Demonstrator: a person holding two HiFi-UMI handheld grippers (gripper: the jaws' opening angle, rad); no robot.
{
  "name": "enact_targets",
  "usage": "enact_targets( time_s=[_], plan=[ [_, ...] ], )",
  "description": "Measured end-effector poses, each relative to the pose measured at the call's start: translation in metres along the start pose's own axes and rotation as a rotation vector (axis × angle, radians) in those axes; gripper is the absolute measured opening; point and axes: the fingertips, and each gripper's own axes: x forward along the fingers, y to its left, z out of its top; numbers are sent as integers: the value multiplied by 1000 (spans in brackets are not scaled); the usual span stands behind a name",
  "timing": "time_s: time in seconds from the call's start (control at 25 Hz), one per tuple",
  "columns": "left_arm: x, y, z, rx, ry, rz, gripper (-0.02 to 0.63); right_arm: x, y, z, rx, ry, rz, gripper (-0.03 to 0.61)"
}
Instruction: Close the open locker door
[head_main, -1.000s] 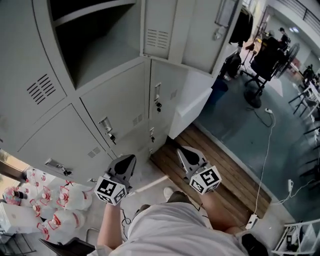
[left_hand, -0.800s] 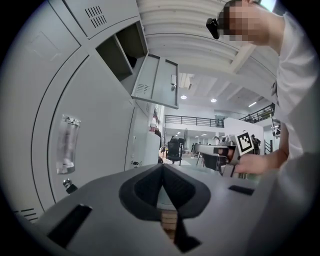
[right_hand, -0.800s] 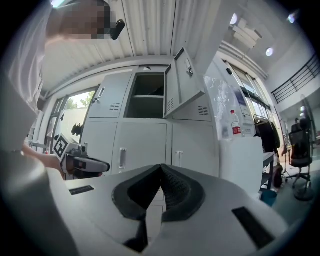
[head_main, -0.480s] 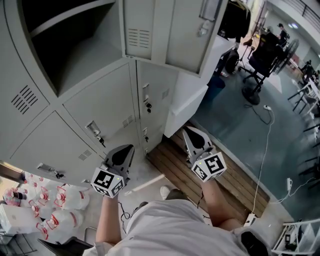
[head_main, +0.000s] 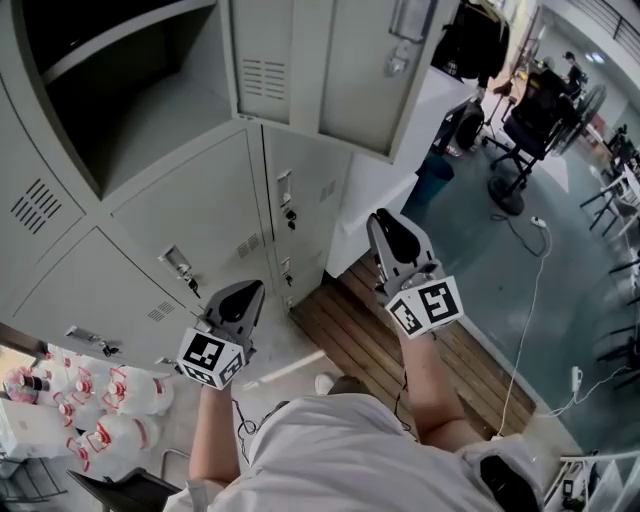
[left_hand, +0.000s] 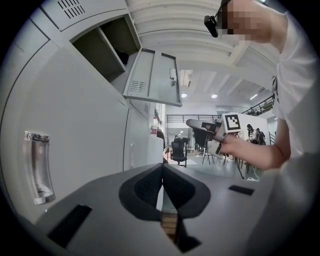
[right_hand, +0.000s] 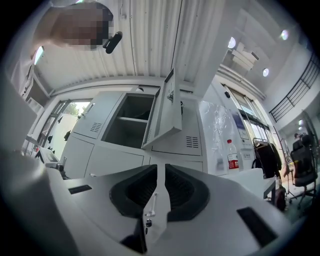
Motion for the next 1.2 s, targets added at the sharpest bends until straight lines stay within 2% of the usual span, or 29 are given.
enact_targets(
  time_s=[0.36, 0.8, 1.2],
  plan=[
    [6, 11, -1, -4, 3, 68, 3, 25, -27, 26, 21, -91, 51, 91],
    [0, 18, -11, -23, 10, 158, 3, 46, -34, 50, 51, -179, 130, 156],
    [-12, 21, -15, -29, 21, 199, 3, 49, -26, 76, 74, -260, 176, 155]
  ],
)
